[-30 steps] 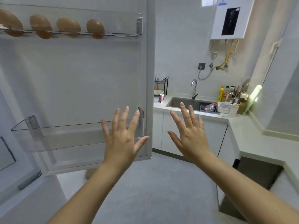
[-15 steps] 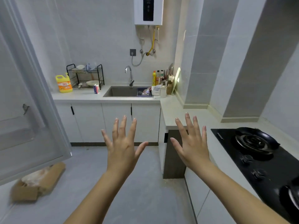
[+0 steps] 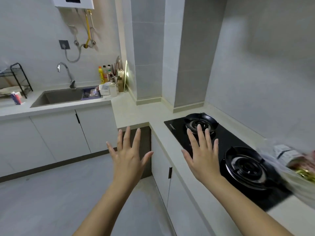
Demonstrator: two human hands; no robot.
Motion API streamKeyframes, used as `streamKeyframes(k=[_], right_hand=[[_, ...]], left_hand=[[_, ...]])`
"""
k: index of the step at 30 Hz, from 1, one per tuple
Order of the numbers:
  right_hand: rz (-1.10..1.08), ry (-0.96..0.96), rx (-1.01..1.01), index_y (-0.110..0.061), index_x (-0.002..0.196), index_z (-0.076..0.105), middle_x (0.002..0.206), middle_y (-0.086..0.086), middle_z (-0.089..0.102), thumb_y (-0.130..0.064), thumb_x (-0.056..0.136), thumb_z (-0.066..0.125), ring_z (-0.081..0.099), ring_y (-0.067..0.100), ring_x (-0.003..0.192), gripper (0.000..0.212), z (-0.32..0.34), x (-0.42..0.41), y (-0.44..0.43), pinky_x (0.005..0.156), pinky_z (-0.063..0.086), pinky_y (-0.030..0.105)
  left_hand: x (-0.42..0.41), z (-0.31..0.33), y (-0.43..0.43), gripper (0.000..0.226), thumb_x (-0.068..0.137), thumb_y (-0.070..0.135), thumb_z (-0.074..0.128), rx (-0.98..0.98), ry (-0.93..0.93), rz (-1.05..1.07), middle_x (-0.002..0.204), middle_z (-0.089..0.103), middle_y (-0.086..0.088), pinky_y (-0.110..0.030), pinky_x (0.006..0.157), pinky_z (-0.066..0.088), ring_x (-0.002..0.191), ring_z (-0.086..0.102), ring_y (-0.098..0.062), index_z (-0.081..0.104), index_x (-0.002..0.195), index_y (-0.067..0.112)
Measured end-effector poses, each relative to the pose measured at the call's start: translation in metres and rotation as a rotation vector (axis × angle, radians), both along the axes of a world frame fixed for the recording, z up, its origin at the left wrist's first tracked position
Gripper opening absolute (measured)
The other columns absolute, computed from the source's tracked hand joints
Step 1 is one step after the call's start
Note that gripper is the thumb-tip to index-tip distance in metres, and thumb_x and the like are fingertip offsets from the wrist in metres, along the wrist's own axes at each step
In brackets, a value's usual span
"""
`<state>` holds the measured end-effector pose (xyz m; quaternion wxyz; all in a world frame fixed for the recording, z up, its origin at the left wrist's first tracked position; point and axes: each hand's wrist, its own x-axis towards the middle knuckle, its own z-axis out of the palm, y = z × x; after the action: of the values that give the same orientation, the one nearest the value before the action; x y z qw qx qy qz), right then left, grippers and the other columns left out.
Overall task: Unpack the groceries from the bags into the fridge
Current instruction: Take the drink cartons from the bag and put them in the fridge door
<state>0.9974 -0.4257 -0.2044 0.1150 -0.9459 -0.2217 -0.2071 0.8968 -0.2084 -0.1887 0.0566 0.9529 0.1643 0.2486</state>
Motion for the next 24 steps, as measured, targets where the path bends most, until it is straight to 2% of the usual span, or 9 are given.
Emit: streamKeyframes(k=[3, 12, 15, 19, 22, 24], right_hand=[[-0.093, 0.039, -0.006, -0.029, 0.154, 0.008, 0.163, 0.007, 0.004, -0.059, 0.094, 0.021, 0.005, 0.032, 0.149, 0.068, -0.007, 0.011, -0.028, 0.113, 0.017, 0.063], [-0.437, 0.159, -0.095, -0.029, 0.154, 0.017, 0.163, 0.008, 0.01, -0.059, 0.094, 0.024, 0.01, 0.033, 0.149, 0.068, -0.021, 0.046, -0.098, 0.115, 0.019, 0.061], [-0.548, 0.204, -0.107, -0.029, 0.153, 0.021, 0.162, 0.007, 0.014, -0.06, 0.092, 0.019, 0.012, 0.032, 0.149, 0.069, -0.026, 0.055, -0.117, 0.115, 0.021, 0.06], [-0.675, 0.257, -0.115, -0.029, 0.153, 0.022, 0.161, 0.007, 0.018, -0.06, 0.092, 0.021, 0.014, 0.032, 0.149, 0.068, -0.036, 0.055, -0.141, 0.113, 0.024, 0.06], [-0.742, 0.307, -0.123, -0.029, 0.153, 0.018, 0.162, 0.006, 0.015, -0.06, 0.093, 0.022, 0.011, 0.031, 0.149, 0.068, -0.045, 0.048, -0.165, 0.113, 0.022, 0.061], [-0.792, 0.328, -0.106, -0.029, 0.152, 0.021, 0.161, 0.007, 0.018, -0.06, 0.093, 0.021, 0.017, 0.032, 0.148, 0.068, -0.047, 0.045, -0.181, 0.11, 0.025, 0.06]], left_hand=[[0.033, -0.007, -0.019, 0.081, 0.083, 0.067, 0.031, 0.001, 0.023, -0.082, 0.156, 0.027, -0.013, -0.067, 0.108, 0.007, 0.146, 0.015, -0.034, 0.032, 0.149, 0.02], [0.147, -0.025, -0.079, 0.079, 0.085, 0.067, 0.031, -0.022, 0.079, -0.402, 0.155, 0.029, -0.015, -0.069, 0.107, 0.016, 0.145, 0.019, -0.036, 0.033, 0.149, 0.02], [0.18, -0.034, -0.098, 0.078, 0.085, 0.065, 0.035, -0.046, 0.089, -0.515, 0.153, 0.032, -0.014, -0.069, 0.106, 0.02, 0.144, 0.022, -0.036, 0.036, 0.147, 0.018], [0.209, -0.051, -0.127, 0.076, 0.082, 0.062, 0.048, -0.045, 0.127, -0.646, 0.151, 0.037, -0.015, -0.071, 0.105, 0.024, 0.142, 0.027, -0.037, 0.042, 0.143, 0.017], [0.222, -0.062, -0.154, 0.076, 0.081, 0.061, 0.049, -0.036, 0.182, -0.732, 0.149, 0.04, -0.016, -0.07, 0.103, 0.025, 0.141, 0.03, -0.038, 0.044, 0.142, 0.017], [0.23, -0.069, -0.174, 0.076, 0.08, 0.061, 0.049, -0.025, 0.205, -0.783, 0.147, 0.042, -0.016, -0.07, 0.102, 0.026, 0.139, 0.033, -0.039, 0.047, 0.141, 0.016]])
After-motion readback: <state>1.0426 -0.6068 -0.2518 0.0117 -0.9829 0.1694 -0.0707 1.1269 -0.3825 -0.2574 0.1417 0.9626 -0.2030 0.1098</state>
